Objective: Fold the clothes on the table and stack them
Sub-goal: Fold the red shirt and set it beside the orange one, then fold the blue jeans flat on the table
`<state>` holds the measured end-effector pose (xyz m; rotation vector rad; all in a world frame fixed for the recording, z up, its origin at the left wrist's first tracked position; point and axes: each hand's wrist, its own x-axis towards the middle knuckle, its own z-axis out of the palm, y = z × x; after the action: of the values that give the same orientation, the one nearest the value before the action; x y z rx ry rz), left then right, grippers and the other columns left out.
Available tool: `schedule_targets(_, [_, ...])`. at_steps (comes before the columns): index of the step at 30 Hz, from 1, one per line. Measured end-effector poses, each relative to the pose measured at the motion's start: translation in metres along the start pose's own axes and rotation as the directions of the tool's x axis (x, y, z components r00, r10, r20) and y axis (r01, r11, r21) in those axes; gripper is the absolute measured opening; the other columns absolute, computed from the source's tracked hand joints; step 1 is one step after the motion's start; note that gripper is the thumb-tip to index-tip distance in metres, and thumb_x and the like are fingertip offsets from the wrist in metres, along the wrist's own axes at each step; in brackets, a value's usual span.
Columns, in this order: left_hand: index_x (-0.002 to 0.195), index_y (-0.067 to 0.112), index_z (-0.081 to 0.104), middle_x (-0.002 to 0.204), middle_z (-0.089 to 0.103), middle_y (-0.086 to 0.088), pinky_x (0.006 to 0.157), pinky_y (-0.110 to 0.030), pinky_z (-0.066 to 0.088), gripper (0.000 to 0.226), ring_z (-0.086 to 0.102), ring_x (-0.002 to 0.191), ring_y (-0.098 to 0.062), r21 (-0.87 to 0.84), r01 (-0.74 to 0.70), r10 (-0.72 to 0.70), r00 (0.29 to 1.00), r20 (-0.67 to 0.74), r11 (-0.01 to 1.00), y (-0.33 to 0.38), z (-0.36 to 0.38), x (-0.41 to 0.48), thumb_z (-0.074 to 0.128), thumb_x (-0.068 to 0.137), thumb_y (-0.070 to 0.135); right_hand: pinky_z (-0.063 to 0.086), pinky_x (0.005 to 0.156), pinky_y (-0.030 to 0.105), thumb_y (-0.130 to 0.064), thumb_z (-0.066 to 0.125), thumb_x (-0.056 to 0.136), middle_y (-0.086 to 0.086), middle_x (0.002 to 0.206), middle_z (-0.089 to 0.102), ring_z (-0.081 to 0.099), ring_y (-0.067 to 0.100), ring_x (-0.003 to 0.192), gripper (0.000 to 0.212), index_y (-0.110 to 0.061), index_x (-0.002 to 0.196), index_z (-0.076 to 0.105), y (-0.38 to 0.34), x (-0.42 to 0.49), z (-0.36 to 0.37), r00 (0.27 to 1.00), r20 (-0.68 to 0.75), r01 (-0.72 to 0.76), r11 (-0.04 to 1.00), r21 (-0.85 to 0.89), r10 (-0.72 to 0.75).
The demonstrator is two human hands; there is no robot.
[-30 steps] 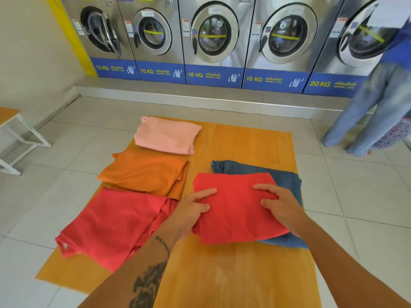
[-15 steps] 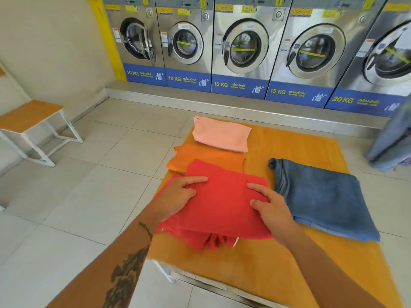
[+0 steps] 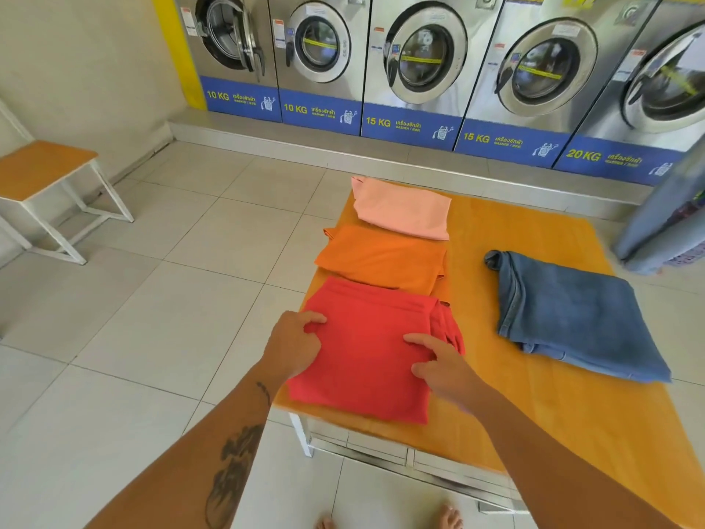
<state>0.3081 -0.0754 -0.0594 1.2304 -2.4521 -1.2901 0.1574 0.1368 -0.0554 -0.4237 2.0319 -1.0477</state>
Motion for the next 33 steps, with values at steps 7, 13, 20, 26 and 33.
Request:
schedule_targets(7, [0.104, 0.035, 0.068, 0.117, 0.045, 0.006, 0.083, -0.042, 0.055, 0.042, 0.054, 0.103, -0.020, 0.000, -0.140, 0.137, 0.971, -0.197, 0.990, 0.061, -0.004, 0.015, 0.046, 0.077, 0.012, 0.055, 0.077, 0.039, 0.000, 0.058, 0.087, 0.012, 0.096, 0.063, 0.064, 0.025, 0.088, 0.046, -0.027, 0.124, 0.059, 0.000, -0.010, -0.071, 0.996, -0.089, -0.013, 0.999, 0.041, 0.017])
schedule_targets(13, [0.110, 0.030, 0.066, 0.122, 0.050, 0.006, 0.072, -0.020, 0.043, 0.039, 0.055, 0.087, -0.004, -0.023, -0.323, 0.321, 0.945, -0.069, 0.946, 0.141, 0.051, 0.028, 0.047, 0.085, 0.006, 0.056, 0.078, 0.038, -0.002, 0.055, 0.089, 0.008, 0.097, 0.062, 0.063, 0.020, 0.092, 0.046, -0.024, 0.130, 0.056, 0.026, -0.023, -0.157, 0.968, -0.249, -0.011, 0.995, 0.096, 0.035])
schedule_targets(20, [0.115, 0.029, 0.061, 0.127, 0.052, 0.001, 0.064, -0.010, 0.040, 0.035, 0.055, 0.112, -0.015, -0.076, -0.349, 0.355, 0.930, 0.099, 0.934, 0.226, 0.166, 0.026, 0.047, 0.092, 0.006, 0.049, 0.068, 0.028, -0.008, 0.059, 0.092, 0.009, 0.106, 0.053, 0.054, 0.014, 0.082, 0.050, -0.021, 0.139, 0.049, 0.079, -0.020, -0.263, 0.938, -0.347, -0.015, 1.000, 0.011, 0.018])
schedule_targets(26, [0.128, 0.020, 0.060, 0.137, 0.053, -0.001, 0.079, -0.021, 0.042, 0.042, 0.057, 0.119, -0.023, -0.091, -0.247, 0.257, 0.959, 0.122, 0.965, 0.286, 0.236, 0.012, 0.046, 0.092, 0.005, 0.048, 0.074, 0.030, -0.015, 0.061, 0.086, 0.009, 0.140, 0.043, 0.054, 0.023, 0.100, 0.062, -0.031, 0.143, 0.043, 0.121, -0.008, -0.340, 0.922, -0.386, -0.034, 0.999, -0.036, 0.018])
schedule_targets(33, [0.134, 0.022, 0.055, 0.140, 0.046, -0.002, 0.081, -0.029, 0.047, 0.041, 0.060, 0.107, -0.020, -0.075, -0.127, 0.134, 0.986, 0.097, 0.989, 0.301, 0.267, 0.011, 0.050, 0.094, 0.011, 0.045, 0.078, 0.034, -0.012, 0.059, 0.088, 0.007, 0.133, 0.044, 0.055, 0.028, 0.102, 0.066, -0.032, 0.147, 0.038, 0.139, 0.014, -0.385, 0.937, -0.343, -0.065, 0.998, 0.001, 0.061])
